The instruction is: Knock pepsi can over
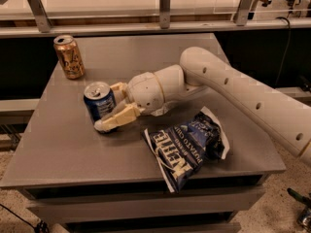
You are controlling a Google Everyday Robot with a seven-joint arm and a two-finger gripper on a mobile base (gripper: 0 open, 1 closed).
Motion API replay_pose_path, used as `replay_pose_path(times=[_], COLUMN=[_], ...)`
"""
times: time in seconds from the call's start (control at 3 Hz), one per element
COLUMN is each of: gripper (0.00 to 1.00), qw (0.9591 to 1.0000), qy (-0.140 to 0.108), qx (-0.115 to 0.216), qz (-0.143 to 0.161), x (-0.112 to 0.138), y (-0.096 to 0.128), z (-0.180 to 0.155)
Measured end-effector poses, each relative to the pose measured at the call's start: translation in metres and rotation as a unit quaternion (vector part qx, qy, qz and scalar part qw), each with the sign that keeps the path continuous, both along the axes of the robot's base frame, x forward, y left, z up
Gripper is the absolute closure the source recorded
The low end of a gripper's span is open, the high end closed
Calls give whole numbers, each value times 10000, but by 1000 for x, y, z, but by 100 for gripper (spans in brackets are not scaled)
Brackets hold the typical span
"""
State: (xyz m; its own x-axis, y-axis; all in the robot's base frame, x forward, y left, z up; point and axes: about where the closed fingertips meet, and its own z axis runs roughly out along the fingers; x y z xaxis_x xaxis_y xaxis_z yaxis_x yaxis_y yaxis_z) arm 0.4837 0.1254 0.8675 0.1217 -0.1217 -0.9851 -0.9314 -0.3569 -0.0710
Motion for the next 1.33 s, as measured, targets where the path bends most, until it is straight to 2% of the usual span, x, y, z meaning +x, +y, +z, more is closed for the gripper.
replay_pose_path(times=[0.33, 0.67, 1.0, 1.33], gripper=[80, 100, 100, 100], qw=[10000, 9998, 9963, 9833], qy=[31, -31, -285, -674], qx=[-33, -171, -728, -1564], qz=[10, -121, -358, -641], x=[1, 7, 22, 43], y=[1, -6, -22, -44], z=[1, 7, 22, 39])
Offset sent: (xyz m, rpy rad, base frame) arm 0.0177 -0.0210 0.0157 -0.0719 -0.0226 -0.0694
